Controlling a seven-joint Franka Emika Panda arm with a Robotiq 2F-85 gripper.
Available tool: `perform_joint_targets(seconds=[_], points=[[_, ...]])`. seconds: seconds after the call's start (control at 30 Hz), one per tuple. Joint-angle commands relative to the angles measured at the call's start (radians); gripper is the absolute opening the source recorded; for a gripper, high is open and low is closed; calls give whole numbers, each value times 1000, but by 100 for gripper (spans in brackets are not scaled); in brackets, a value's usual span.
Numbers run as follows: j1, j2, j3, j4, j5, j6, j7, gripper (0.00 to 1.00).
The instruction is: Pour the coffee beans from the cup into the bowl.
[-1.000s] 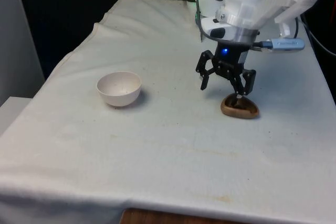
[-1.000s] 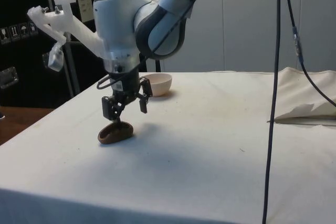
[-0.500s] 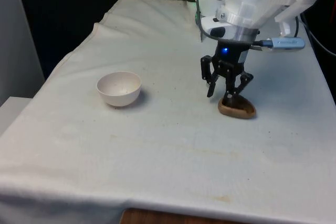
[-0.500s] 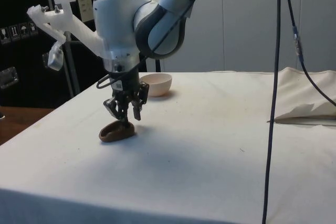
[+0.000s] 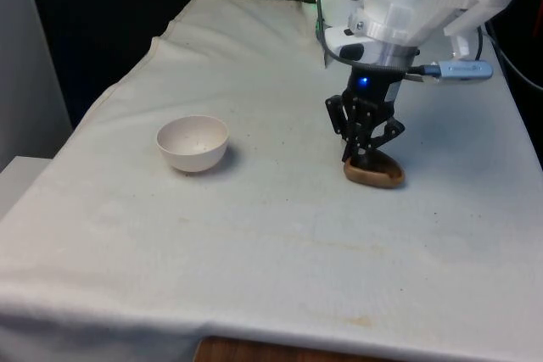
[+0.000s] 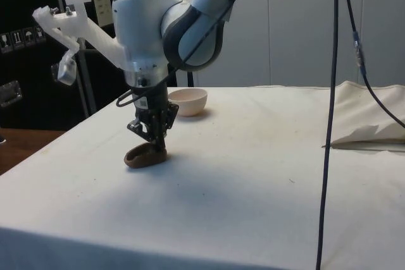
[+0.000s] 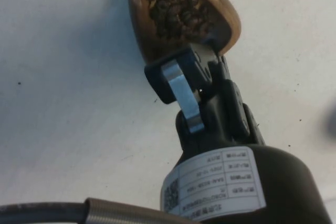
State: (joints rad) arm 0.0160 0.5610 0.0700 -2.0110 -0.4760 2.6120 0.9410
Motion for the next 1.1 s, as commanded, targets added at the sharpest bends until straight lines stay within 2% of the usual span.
perform_joint_targets(seconds=[0.0,0.33,0.43,0.47,0.5,0.7,0.73,0.77,1.0,1.03,1.07], points=[[-1,0,3,0,2,1,-2,0],[0,0,0,1,0,-1,0,0],[-4,-9,1,-2,3,-6,-6,0],[0,0,-2,2,-1,-1,0,0],[-5,-16,0,-3,5,-10,-10,0],[-6,-55,-2,-7,8,-43,-19,0],[0,-49,-8,-1,-1,-43,-10,0],[-7,-61,-2,-8,8,-47,-21,0],[-7,-104,-5,-9,9,-87,-31,0],[-1,-97,-11,-4,-1,-84,-21,0],[-6,-109,-5,-9,9,-92,-32,0]])
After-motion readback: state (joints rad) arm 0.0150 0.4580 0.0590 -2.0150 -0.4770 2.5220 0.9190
